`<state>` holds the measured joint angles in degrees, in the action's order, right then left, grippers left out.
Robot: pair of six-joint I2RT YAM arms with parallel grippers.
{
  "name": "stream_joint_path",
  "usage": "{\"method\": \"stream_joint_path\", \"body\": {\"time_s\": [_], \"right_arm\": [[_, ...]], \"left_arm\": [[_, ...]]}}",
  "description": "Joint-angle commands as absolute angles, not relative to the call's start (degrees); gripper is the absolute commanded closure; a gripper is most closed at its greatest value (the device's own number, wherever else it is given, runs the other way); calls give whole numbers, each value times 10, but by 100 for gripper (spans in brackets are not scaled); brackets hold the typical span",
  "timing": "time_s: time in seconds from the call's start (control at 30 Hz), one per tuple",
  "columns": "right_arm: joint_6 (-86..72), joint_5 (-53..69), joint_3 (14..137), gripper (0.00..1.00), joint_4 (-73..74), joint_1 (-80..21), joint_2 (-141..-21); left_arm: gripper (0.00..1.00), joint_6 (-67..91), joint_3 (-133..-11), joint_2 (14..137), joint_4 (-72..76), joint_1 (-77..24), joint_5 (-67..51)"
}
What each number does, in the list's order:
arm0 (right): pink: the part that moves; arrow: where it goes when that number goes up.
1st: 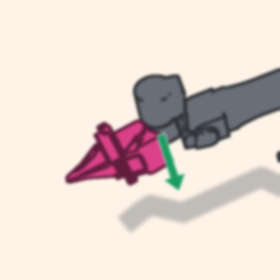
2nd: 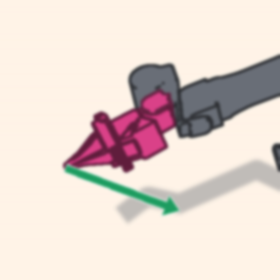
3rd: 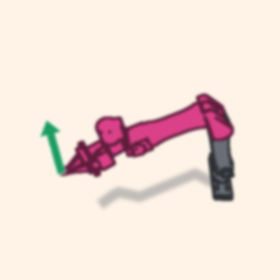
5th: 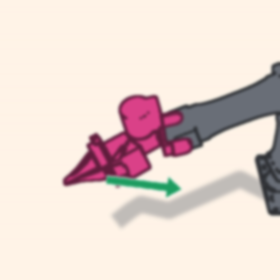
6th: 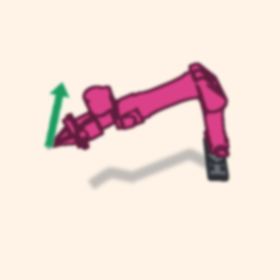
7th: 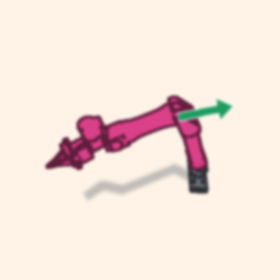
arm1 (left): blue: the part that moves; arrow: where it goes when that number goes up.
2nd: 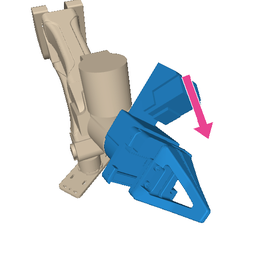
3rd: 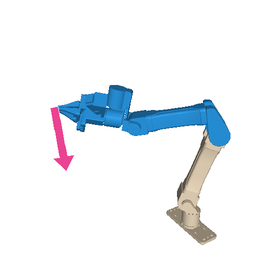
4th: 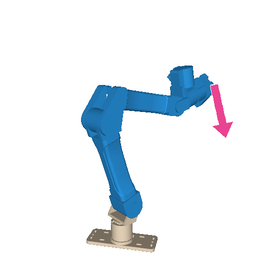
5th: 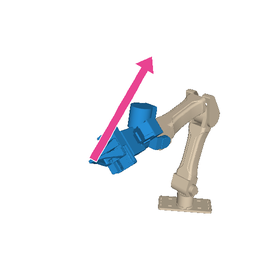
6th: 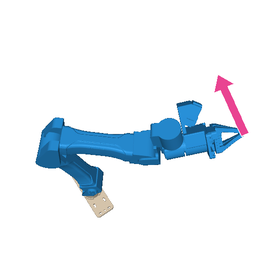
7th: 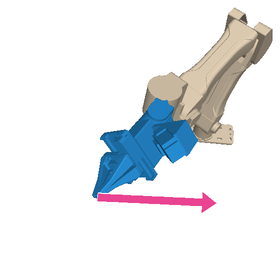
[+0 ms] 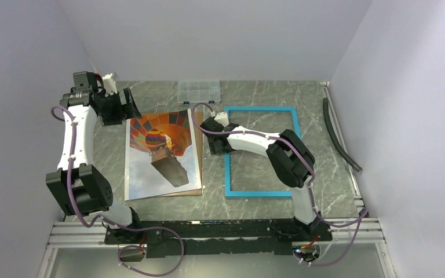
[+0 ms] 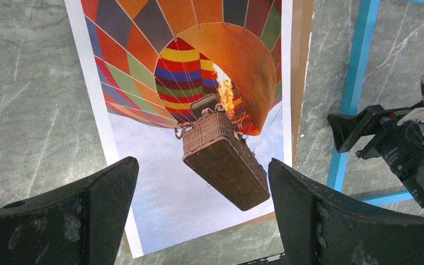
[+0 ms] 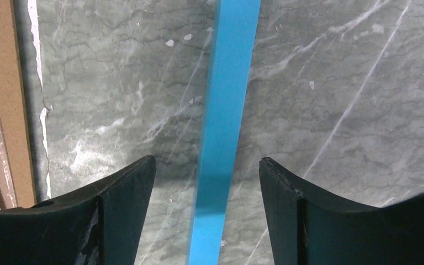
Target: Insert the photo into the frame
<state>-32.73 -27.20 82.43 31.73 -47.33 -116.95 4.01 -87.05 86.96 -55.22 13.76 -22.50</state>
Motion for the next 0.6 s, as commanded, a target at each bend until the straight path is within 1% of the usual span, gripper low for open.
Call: {"method": "stream_joint_path", "body": {"time_s": [0.0,0.2,0.33,0.47,0.57], "right_arm": [[-339,-287,811,30,280,-473,-1178],[-352,-270,767,39,245,-472,-1168],[-369,-258,747,52,225,-472,-1163],[-381,-251,741,74,218,-472,-1154],[-379,-248,757,84,233,-472,-1135]], "left_arm": [[7,31,-902,858,-566,139,-249],[7,26,-920,853,-585,139,-256],[7,21,-926,845,-594,139,-257],[6,17,-925,838,-600,139,-269],[6,15,-895,831,-590,139,-289]]}}
